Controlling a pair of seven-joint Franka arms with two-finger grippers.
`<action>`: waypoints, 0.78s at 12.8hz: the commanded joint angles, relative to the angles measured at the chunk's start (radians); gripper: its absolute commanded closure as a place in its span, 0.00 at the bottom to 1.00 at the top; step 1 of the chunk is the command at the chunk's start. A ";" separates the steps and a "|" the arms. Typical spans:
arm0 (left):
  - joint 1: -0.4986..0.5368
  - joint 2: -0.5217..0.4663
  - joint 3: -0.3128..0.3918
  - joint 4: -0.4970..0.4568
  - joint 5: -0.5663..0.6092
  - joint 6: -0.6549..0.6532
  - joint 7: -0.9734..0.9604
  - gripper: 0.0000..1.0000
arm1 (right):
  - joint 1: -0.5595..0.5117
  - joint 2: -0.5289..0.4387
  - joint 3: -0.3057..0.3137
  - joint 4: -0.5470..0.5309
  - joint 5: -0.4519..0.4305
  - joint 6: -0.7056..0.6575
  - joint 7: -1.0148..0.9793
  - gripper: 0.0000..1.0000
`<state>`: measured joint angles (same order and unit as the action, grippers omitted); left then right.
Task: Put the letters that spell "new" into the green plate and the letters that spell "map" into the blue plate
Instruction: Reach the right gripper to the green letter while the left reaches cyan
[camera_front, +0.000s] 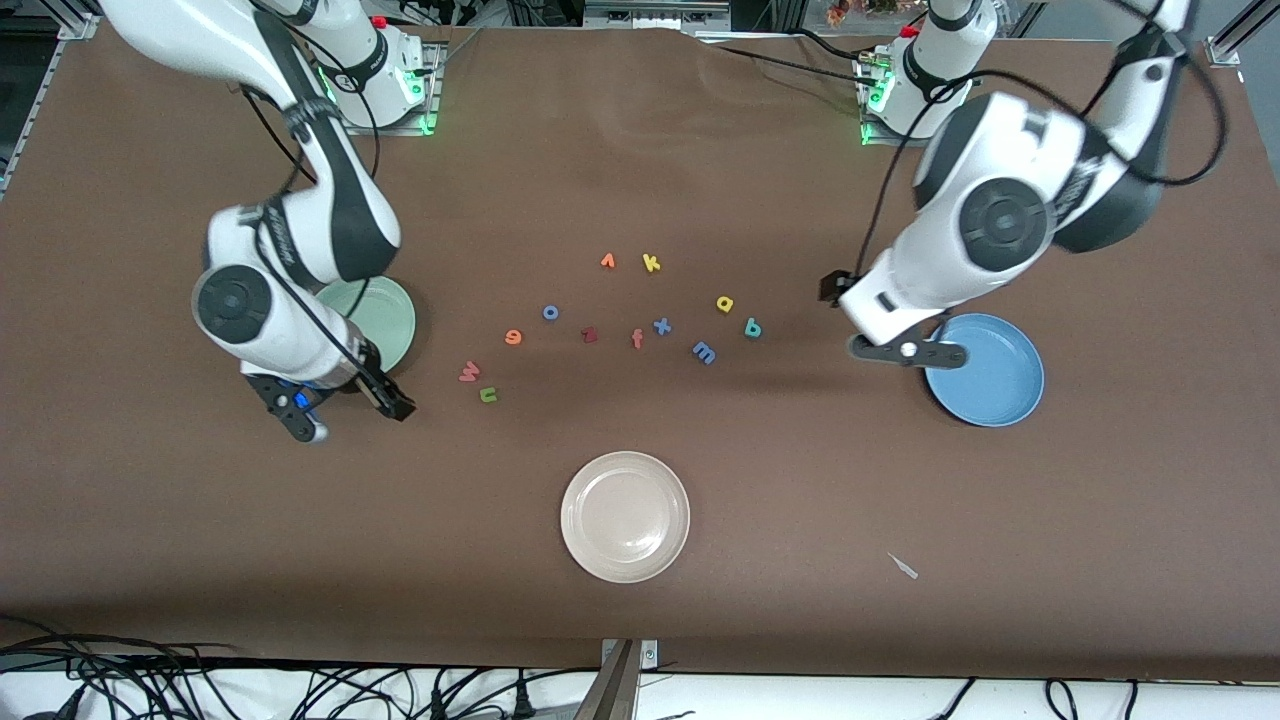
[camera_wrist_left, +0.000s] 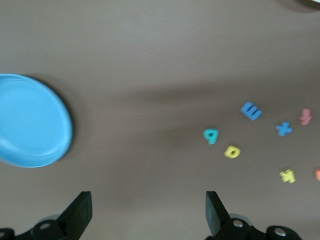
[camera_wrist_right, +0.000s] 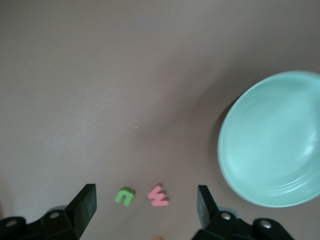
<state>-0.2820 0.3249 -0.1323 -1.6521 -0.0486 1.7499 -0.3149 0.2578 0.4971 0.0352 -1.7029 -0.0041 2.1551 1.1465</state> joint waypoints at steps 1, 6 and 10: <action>-0.061 0.037 0.013 -0.021 -0.042 0.086 -0.081 0.00 | 0.052 0.055 -0.008 0.008 -0.005 0.054 0.145 0.24; -0.143 0.039 0.014 -0.220 -0.036 0.342 -0.177 0.00 | 0.161 0.152 -0.009 0.006 -0.007 0.143 0.465 0.33; -0.171 0.060 0.014 -0.354 -0.034 0.528 -0.190 0.00 | 0.176 0.201 -0.011 0.006 -0.007 0.207 0.519 0.38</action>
<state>-0.4314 0.3910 -0.1322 -1.9552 -0.0627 2.2186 -0.4959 0.4264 0.6749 0.0343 -1.7022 -0.0042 2.3238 1.6344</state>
